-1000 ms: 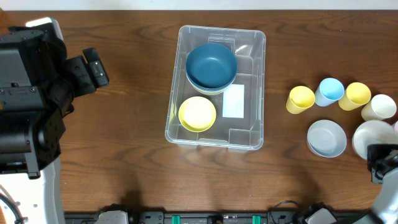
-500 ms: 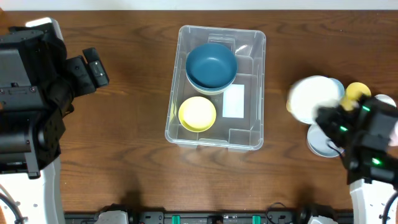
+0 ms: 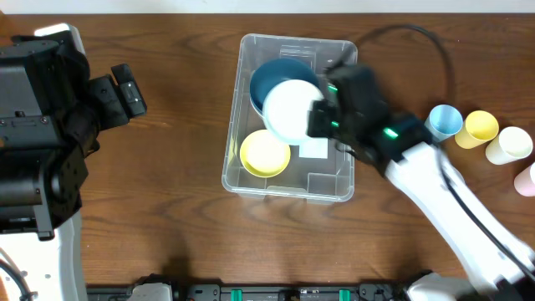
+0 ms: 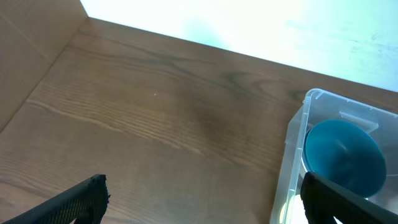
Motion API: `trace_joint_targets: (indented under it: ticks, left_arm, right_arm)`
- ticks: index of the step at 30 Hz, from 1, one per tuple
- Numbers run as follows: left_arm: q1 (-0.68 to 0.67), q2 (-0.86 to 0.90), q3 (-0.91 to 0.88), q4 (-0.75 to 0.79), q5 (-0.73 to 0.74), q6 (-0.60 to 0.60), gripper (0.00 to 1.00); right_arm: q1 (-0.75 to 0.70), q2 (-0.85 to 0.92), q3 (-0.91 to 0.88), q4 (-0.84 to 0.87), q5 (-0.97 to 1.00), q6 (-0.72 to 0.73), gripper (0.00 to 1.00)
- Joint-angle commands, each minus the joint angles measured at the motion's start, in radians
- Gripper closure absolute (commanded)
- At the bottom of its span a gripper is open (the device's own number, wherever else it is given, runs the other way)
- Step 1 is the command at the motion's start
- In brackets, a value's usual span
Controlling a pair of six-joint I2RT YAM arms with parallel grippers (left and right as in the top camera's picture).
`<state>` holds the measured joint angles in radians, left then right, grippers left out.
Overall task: Pack container
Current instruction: 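Carry the white bowl into the container and set it on the yellow bowl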
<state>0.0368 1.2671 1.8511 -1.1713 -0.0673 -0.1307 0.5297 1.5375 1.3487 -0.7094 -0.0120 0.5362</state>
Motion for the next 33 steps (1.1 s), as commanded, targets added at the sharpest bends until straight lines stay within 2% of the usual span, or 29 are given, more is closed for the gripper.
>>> trace_joint_targets:
  ticks: [1,8,16,17,19,20,27,33]
  left_arm:
    - [0.003,0.000,0.002,-0.003,-0.012,-0.002,0.02]
    - [0.003,0.000,0.002,-0.003,-0.012,-0.002,0.02]
    - [0.003,0.000,0.002,-0.003,-0.012,-0.002,0.02]
    - [0.003,0.000,0.002,-0.003,-0.012,-0.002,0.02]
    - [0.003,0.000,0.002,-0.003,-0.012,-0.002,0.02]
    - [0.003,0.000,0.002,-0.003,-0.012,-0.002,0.02]
    - [0.003,0.000,0.002,-0.003,-0.012,-0.002,0.02]
    - [0.003,0.000,0.002,-0.003,-0.012,-0.002,0.02]
  right_arm:
    - [0.008,0.118,0.060,-0.007,0.015,-0.038,0.99]
    - [0.046,0.273,0.069,-0.023,-0.095,-0.057,0.99]
    - [0.137,0.303,0.069,-0.037,-0.076,-0.111,0.99]
    - [0.140,0.303,0.069,-0.040,-0.063,-0.111,0.91]
    - [0.141,0.303,0.069,-0.046,-0.024,-0.111,0.60]
    - [0.140,0.303,0.069,-0.046,-0.005,-0.111,0.55]
    - [0.101,0.265,0.078,-0.077,-0.009,-0.125,0.54]
    - [0.009,0.091,0.078,-0.098,0.031,-0.126,0.50]
